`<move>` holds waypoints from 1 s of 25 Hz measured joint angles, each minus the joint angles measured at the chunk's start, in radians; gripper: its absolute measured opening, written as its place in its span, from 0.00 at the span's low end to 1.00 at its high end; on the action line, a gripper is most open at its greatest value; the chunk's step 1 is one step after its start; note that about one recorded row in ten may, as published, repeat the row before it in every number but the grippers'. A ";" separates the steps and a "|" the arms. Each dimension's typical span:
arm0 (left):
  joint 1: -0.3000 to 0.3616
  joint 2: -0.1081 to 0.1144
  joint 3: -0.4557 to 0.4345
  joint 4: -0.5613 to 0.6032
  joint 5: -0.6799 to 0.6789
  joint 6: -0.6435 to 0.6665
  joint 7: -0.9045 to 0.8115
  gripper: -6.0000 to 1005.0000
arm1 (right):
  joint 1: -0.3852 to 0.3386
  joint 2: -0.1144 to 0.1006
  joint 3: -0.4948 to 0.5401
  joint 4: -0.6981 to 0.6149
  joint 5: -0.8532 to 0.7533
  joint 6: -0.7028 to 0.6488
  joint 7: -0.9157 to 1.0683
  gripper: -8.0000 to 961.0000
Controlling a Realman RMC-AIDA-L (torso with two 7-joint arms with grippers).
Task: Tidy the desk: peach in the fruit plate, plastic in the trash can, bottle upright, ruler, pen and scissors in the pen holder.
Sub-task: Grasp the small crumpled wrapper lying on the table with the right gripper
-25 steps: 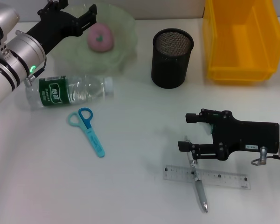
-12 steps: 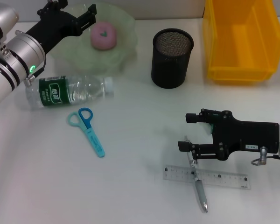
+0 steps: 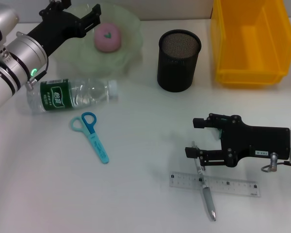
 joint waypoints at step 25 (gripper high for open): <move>0.187 0.065 0.127 0.080 0.357 0.589 -0.333 0.86 | 0.000 -0.008 0.003 -0.012 -0.003 0.000 0.002 0.85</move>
